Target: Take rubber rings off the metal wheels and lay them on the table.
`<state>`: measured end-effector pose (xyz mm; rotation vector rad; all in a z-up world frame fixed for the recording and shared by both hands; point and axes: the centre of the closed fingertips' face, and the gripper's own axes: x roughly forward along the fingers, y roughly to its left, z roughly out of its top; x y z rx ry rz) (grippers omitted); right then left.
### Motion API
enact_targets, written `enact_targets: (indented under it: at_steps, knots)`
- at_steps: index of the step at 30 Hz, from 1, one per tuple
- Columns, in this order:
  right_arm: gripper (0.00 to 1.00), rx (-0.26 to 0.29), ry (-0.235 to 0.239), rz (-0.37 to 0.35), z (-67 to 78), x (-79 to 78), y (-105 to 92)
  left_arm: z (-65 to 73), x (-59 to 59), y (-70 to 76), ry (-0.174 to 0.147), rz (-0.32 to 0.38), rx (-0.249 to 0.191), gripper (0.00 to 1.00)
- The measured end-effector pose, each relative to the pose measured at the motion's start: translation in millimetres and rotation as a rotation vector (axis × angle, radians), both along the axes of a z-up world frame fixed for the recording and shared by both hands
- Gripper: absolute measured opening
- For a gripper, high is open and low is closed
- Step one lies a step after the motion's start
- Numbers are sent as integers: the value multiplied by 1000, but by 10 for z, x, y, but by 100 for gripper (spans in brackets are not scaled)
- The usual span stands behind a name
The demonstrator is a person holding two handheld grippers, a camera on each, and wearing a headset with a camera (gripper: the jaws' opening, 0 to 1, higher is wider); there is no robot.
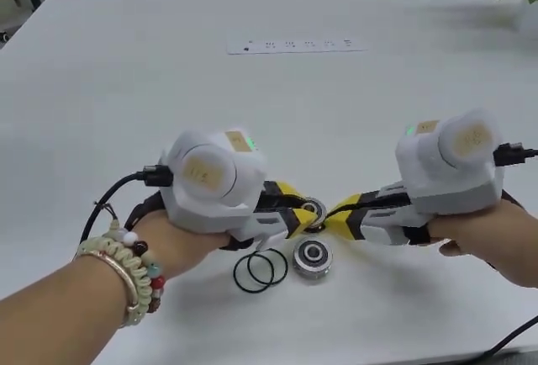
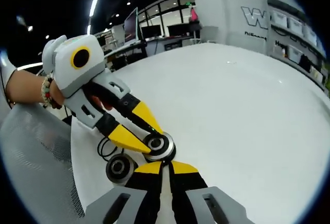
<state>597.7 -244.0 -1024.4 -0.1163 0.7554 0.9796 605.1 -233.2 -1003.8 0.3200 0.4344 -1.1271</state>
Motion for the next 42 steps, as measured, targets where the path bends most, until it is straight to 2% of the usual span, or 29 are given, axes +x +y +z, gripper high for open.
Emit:
enact_targets:
  at_steps: [4, 6, 8, 9, 11, 12, 13, 14, 19, 21, 28, 33, 38, 40, 42]
  knots:
    - [3, 7, 8, 8, -11, -2, 1, 0, -1, -3, -1, -1, 0, 14]
    - [7, 11, 17, 27, -15, -31, 20, 0, -1, -3, 0, -1, -1, 14]
    - [6, -36, -21, 35, -39, -1, 3, -1, 0, -3, 1, 1, -2, 14]
    - [6, -41, -33, 57, -37, -10, 19, -1, 1, -3, 0, 2, -2, 14]
    - [5, -38, -16, 36, -41, -14, 27, -1, 4, -3, 1, 3, -2, 14]
    - [4, -43, -23, 37, -38, -15, 28, -1, 4, -3, 1, 3, -2, 14]
    - [0, -53, -62, 65, -27, -6, 41, -1, 5, -4, 1, 4, -2, 14]
    - [0, -65, -46, 55, -42, -29, 35, -1, 3, -6, 1, 4, -2, 14]
    - [0, -94, -73, 38, -41, 45, 6, 0, 2, -1, -4, 1, 4, 14]
    - [0, -72, -47, 15, -26, 50, -3, -1, -2, 0, -9, -4, 9, 14]
    - [0, -53, -32, -3, 0, 74, -23, -2, -5, -3, -13, -9, 12, 14]
    - [0, -25, 9, -50, 7, 72, -41, -1, -4, -4, -14, -10, 13, 14]
    - [0, -19, -14, -64, 18, 94, -41, -1, -1, 1, -16, -9, 13, 14]
    - [0, -14, -55, -63, 34, 135, -32, 0, 2, 6, -16, -6, 13, 14]
    - [0, -5, -22, -65, 27, 118, -44, 0, -1, 8, -15, -8, 12, 14]
